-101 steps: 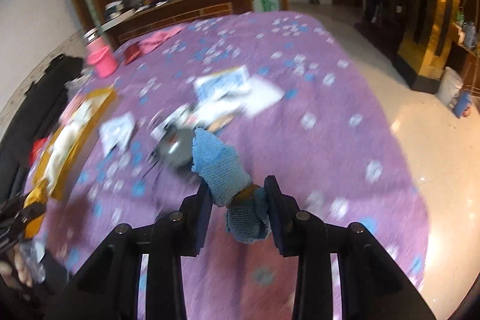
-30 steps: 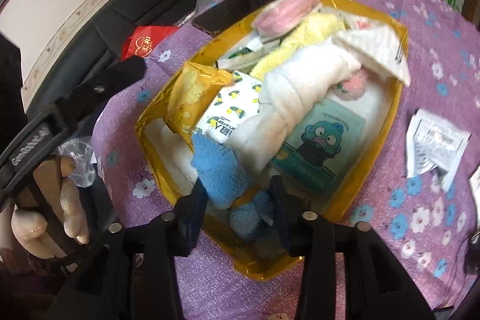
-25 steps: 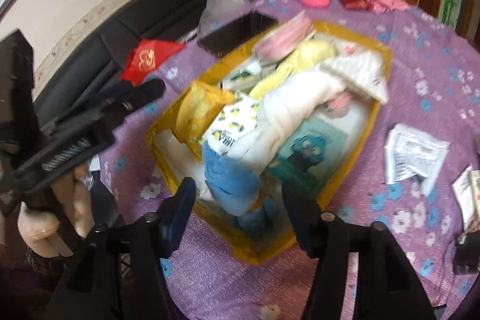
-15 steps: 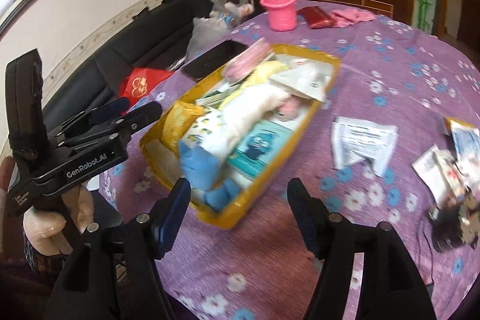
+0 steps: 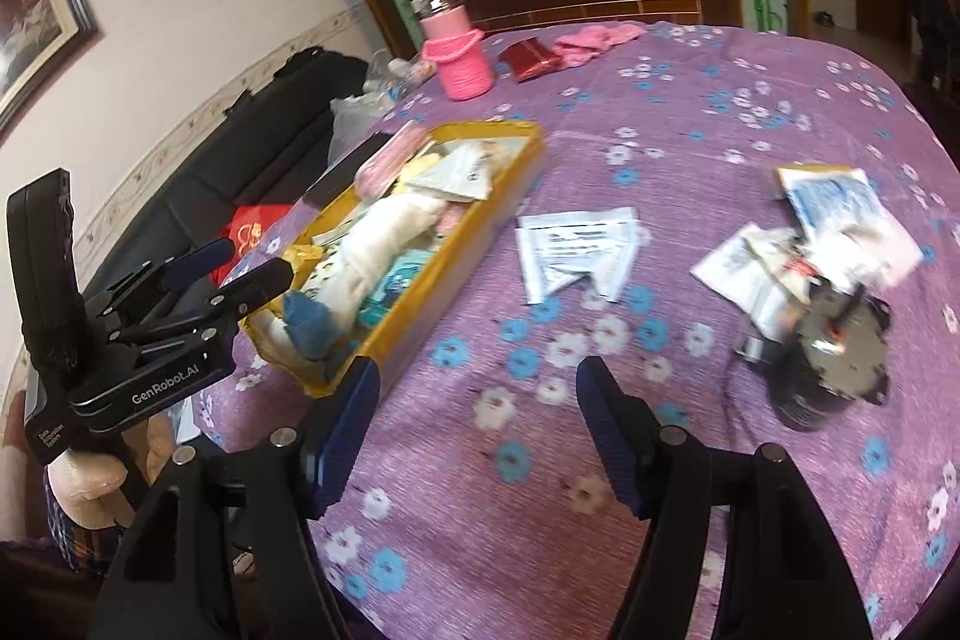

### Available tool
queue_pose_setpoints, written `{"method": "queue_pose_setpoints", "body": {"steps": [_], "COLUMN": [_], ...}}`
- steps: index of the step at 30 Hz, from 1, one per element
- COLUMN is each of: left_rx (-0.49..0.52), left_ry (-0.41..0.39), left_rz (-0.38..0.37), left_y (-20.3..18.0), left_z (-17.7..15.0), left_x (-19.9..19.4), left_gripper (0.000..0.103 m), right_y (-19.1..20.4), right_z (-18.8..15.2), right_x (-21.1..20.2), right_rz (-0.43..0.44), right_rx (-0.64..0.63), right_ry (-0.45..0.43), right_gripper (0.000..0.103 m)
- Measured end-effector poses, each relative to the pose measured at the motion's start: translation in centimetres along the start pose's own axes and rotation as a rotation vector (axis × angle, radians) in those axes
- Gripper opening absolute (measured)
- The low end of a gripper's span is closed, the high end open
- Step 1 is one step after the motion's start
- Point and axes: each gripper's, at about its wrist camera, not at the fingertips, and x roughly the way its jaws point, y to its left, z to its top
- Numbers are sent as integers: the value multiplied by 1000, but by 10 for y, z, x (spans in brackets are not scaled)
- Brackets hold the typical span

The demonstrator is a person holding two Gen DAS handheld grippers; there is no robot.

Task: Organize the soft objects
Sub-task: 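Move both tools back toward the white sachets near the motor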

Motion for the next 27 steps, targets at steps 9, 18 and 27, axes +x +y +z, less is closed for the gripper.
{"method": "queue_pose_setpoints", "body": {"steps": [9,18,27], "left_rx": [22,198,320], "left_ry": [78,149,196], "left_rz": [-186,-254,-252], "left_y": [-36,-98,-147], "left_z": [10,28,61], "left_x": [9,55,94], "left_gripper": [77,77,77], "right_y": [-63,-137,-168], "right_z": [-11,-36,-57], "right_x": [-46,-89,-104], "right_rz": [-43,-106,-131], "right_rx": [126,311,394], "right_ry": [-100,-177,-194], "right_gripper": [68,74,74]}}
